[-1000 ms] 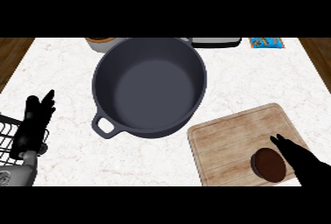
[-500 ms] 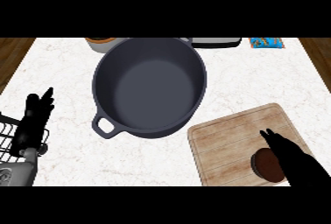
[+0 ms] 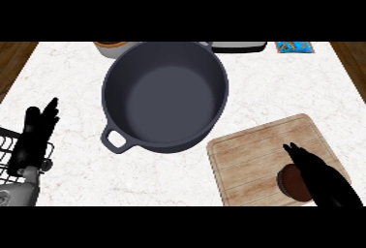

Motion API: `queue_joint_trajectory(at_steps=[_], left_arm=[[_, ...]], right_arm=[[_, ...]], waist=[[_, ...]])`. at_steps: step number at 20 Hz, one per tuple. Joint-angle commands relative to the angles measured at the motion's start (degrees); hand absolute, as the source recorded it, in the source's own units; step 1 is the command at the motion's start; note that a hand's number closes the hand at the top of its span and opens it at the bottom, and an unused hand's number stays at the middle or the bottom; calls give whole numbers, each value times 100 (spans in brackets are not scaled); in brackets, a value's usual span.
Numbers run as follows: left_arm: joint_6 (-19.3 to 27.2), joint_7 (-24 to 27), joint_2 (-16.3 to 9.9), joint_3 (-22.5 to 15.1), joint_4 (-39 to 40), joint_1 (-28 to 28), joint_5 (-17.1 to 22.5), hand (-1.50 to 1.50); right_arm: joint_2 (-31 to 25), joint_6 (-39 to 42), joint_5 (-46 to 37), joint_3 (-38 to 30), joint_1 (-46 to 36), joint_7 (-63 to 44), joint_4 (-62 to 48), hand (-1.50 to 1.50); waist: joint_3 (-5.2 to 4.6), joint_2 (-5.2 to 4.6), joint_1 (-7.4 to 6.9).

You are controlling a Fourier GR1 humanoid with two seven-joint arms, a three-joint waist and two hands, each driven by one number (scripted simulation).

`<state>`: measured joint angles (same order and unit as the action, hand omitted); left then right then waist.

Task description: Pick the cupcake from the cutting board and place it in the pot

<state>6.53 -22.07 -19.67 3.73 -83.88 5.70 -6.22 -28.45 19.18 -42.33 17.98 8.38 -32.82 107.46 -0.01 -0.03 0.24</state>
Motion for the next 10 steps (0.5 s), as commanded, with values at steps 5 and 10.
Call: queue_joint_trajectory(at_steps=[5, 10], left_arm=[[-269, -10, -78, 297, -265, -362, -33, 0], [-212, 237, 103, 392, 240, -96, -253, 0]], right_arm=[[237, -86, -88, -456, -171, 794, -978, -150], [488, 14, -399, -401, -45, 720, -759, -150]], waist=[[2, 5, -43], [0, 4, -14]])
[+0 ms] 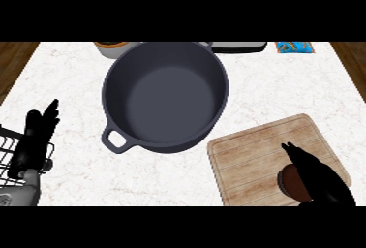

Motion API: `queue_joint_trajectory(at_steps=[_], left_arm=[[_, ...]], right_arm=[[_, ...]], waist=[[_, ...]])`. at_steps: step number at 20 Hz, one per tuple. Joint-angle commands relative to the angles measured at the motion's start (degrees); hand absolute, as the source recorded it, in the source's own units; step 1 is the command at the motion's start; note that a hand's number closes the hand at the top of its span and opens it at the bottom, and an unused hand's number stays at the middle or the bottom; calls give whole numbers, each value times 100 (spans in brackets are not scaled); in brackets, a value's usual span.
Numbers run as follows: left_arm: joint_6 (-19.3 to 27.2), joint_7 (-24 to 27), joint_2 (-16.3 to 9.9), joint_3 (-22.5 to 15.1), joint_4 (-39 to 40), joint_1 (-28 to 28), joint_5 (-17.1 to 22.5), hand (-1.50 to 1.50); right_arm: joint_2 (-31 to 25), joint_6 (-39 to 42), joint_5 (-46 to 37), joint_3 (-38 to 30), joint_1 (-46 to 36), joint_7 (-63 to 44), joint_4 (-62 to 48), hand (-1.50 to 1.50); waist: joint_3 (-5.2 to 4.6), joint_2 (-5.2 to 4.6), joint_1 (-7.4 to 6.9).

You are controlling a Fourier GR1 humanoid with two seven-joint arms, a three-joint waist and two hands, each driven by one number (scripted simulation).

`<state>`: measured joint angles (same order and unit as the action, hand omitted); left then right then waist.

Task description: Pick the cupcake from the cutting board and place it in the pot

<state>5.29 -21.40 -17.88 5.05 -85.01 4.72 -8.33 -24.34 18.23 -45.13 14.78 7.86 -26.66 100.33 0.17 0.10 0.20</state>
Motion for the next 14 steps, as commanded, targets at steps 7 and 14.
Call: queue_joint_trajectory(at_steps=[7, 14], left_arm=[[-47, -189, 171, 149, 6, 24, -192, 0], [-171, 32, -6, 366, 156, -15, -160, 0]], right_arm=[[467, -184, -288, -240, -604, 721, -1230, 150], [346, -865, -1284, 162, -356, 896, -697, 150]], waist=[[-15, -12, -37], [-17, -10, -23]])
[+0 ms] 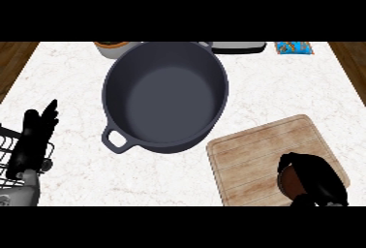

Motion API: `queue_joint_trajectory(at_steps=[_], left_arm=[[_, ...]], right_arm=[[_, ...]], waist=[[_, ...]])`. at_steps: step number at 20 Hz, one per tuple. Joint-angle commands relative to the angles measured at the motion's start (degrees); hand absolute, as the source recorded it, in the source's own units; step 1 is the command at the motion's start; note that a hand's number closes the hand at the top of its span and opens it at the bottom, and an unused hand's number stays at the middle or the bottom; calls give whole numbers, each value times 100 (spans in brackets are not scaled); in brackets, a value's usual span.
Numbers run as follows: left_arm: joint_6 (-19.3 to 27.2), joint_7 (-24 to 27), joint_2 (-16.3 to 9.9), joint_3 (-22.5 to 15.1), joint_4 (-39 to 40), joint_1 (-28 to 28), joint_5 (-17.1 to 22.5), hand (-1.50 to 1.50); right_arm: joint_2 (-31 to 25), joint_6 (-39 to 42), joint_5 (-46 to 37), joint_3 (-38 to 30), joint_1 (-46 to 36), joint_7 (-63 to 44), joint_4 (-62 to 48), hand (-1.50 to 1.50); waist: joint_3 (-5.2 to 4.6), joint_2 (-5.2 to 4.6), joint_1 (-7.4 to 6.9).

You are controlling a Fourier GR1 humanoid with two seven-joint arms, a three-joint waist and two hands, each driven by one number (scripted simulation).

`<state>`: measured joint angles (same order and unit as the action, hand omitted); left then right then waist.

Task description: Pick the cupcake from the cutting board and place it in the pot

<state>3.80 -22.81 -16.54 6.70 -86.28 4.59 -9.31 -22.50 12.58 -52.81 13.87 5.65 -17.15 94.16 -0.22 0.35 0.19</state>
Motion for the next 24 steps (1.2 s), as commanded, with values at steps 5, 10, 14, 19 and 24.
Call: queue_joint_trajectory(at_steps=[5, 10, 14, 19, 24], left_arm=[[-200, -54, -230, 337, 373, 330, 40, 0], [117, 82, 126, 63, 326, 76, -264, 0], [-88, 102, -105, 252, 160, -110, -68, 0], [84, 314, 99, 112, 364, -71, -244, 0], [-13, -120, 18, 117, 101, 26, -173, 0]], right_arm=[[-200, -291, -322, -326, -42, 415, 280, 150], [135, -543, -1094, -55, 455, -529, 1232, 150], [812, -137, -1728, 170, 795, -2282, 1937, 150], [1209, 121, -2854, 916, 867, -3347, 3033, 150], [1223, -230, -3460, 1454, 393, -3243, 4134, 150]], waist=[[22, -35, -3], [20, -27, 26], [11, -6, 38], [14, -18, 26], [16, 6, -3]])
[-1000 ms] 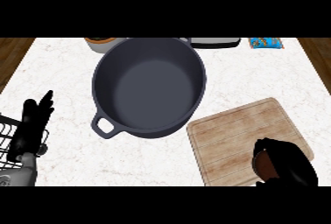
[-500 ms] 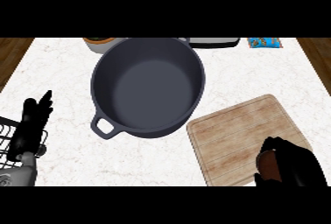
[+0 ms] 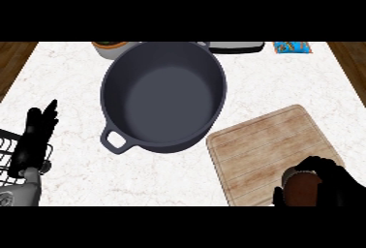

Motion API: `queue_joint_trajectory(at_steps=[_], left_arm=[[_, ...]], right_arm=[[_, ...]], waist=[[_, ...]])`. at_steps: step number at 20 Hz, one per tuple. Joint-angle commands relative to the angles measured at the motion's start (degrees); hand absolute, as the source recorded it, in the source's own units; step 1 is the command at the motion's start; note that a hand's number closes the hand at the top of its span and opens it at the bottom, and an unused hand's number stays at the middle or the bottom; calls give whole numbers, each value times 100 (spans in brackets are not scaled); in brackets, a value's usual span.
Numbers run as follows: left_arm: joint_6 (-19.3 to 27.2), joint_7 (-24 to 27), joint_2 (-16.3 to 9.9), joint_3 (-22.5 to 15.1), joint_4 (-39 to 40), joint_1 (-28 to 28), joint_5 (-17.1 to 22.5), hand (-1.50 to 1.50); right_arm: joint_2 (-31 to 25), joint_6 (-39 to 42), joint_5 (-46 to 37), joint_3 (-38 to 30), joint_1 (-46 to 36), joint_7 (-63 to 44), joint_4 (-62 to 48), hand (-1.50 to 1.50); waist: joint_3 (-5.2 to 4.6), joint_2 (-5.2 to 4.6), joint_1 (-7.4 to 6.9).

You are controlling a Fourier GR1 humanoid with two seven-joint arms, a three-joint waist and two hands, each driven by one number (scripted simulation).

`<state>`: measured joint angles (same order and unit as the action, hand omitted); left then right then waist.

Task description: Pick the cupcake from the cutting board and place it in the pot

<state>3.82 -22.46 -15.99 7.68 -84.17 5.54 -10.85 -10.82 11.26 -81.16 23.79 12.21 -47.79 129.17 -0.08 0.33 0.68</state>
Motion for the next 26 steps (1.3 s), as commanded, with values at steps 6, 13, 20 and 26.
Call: queue_joint_trajectory(at_steps=[6, 13, 20, 26], left_arm=[[-56, 35, -82, 91, 118, -3, 25, 0], [-58, 11, -43, 34, 77, 35, -18, 0], [-23, -111, 22, -121, 40, 261, -128, 0], [51, 190, 107, -145, 307, 166, -187, 0]], right_arm=[[635, 257, -1239, 1176, -1813, -316, 1026, 150], [1072, 1978, -498, 1092, -4298, -1280, 524, 150], [1078, 1321, 867, 534, -5615, -2251, -1271, 150], [1079, 706, 1773, -248, -6601, -2359, -2828, 150]], waist=[[-6, -13, -115], [-6, -27, -169], [-6, -35, -287], [-8, -68, -351]])
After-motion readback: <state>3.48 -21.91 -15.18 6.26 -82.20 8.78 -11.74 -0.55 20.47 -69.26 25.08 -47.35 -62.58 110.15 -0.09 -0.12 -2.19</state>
